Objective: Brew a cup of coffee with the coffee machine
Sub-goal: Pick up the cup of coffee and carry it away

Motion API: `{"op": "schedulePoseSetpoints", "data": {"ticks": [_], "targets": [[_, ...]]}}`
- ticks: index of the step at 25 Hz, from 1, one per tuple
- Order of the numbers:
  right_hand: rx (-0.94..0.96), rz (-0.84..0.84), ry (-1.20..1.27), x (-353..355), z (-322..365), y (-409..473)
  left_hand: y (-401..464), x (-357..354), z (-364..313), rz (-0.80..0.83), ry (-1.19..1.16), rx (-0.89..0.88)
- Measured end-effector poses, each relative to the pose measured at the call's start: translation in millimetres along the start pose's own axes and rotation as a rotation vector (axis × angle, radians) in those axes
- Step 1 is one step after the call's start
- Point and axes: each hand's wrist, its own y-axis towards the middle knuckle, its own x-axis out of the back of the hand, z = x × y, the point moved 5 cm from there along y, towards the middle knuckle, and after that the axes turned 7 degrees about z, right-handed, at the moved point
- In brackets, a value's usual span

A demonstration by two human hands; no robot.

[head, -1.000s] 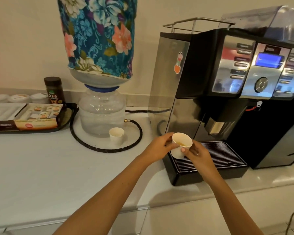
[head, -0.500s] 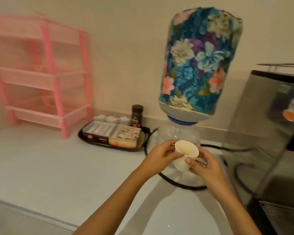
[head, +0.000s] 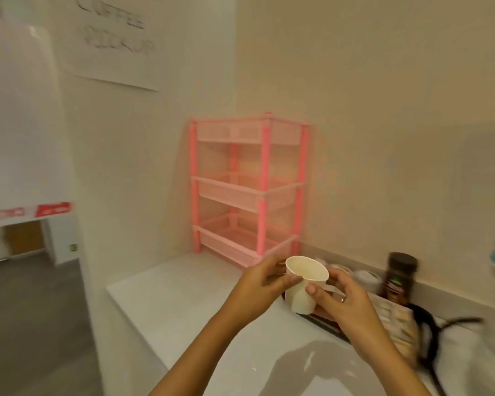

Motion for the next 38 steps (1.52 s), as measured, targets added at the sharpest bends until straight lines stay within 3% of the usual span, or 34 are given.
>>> {"op": "schedulePoseSetpoints", "data": {"ticks": [8, 17, 30, 38], "targets": [[0.085, 0.289, 0.098, -162.1, 24.5, 128.5, -11.4, 190.8, 4.6, -0.223, 0.147, 0.036], [0.166, 0.521, 0.125, -271.1, 45.5, 232.8, -4.4, 317.9, 11.5, -0.413, 0.289, 0.071], [0.092, 0.656, 0.062, -310.9, -17.8, 343.6, 55.0, 379.0, 107.6, -0.468, 0.234, 0.179], [-0.036, 0.699, 0.01, -339.3, -132.2, 361.2, 47.4, 379.3, 230.4, -0.428, 0.11, 0.298]]}}
